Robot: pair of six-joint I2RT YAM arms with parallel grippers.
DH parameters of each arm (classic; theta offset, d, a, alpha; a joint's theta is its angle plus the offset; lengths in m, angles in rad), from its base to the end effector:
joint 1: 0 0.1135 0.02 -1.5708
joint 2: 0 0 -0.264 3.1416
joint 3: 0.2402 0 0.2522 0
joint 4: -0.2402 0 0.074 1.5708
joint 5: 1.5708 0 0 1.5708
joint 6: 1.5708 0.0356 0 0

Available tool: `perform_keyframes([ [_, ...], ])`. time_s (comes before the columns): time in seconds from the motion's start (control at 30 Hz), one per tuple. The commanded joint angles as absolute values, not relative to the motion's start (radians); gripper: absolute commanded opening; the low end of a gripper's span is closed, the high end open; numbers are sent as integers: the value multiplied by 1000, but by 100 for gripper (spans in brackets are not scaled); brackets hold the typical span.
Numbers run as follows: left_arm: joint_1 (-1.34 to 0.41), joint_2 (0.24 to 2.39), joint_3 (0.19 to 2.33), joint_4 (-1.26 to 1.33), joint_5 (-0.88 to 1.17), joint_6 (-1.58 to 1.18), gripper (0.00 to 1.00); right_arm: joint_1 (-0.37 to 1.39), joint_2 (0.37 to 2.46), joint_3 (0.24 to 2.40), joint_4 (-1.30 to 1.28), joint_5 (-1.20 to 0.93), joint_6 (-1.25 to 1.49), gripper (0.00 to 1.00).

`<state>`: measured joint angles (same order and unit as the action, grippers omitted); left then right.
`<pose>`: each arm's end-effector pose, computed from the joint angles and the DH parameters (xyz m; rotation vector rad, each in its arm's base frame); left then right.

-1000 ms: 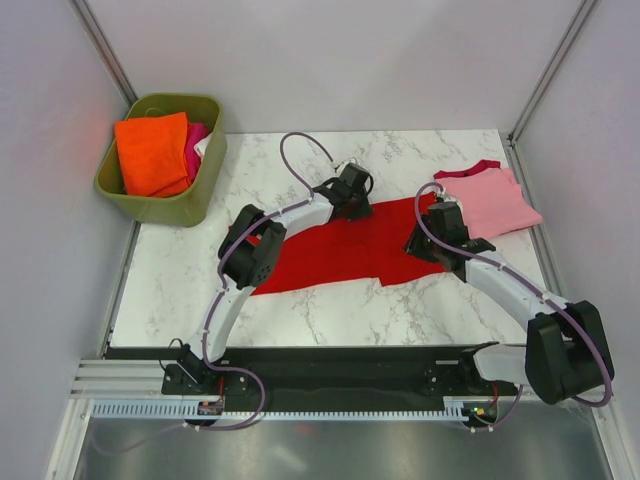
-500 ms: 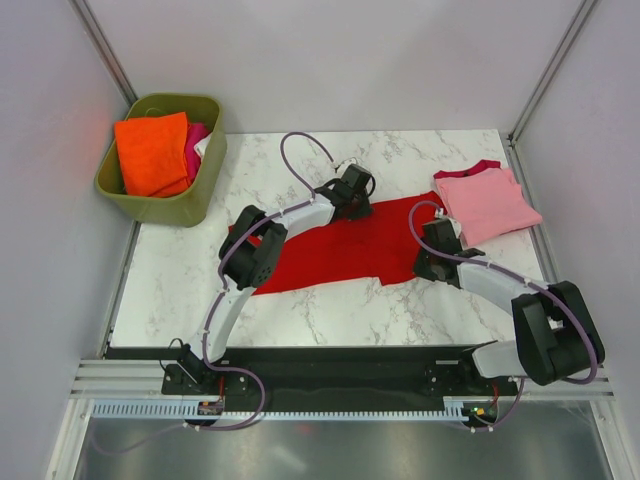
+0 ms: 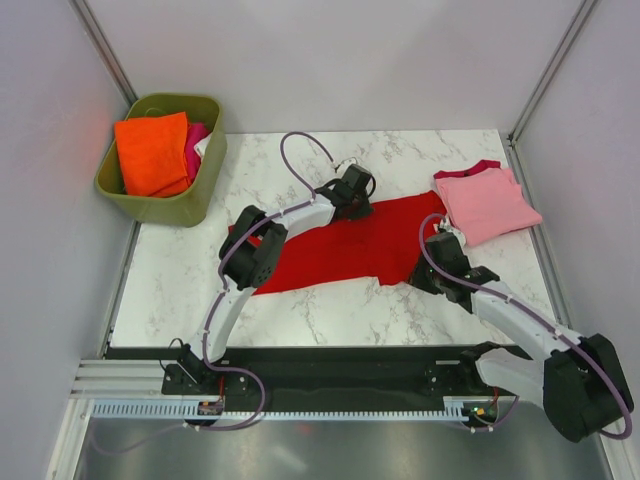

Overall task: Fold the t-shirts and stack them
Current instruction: Fold the tshirt

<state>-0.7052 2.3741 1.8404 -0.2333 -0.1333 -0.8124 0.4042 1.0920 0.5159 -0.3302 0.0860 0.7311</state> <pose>0.4067 -0.3400 0.1480 -0.1971 2.4001 -0.5874 0.1887 0.0774 0.1785 0.4454 2.4717 0.3748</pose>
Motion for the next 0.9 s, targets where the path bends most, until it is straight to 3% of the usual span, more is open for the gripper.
perform_keyframes([
  [0.0, -724, 2336, 1859, -259, -213, -756, 8, 402, 1051, 598, -422, 207, 726, 37],
  [0.27, -773, 2100, 1734, -256, -345, -655, 60, 292, 1149, 663, -433, 262, 637, 40],
  [0.33, -793, 1983, 1651, -264, -374, -646, 68, 273, 1158, 660, -425, 268, 630, 45],
  [0.57, -888, 1749, 1361, -267, -279, -742, 66, 193, 1187, 600, -347, 203, 601, 47],
  [0.87, -992, 1804, 1275, -253, -206, -816, 58, 178, 1204, 540, -278, 123, 589, 43],
])
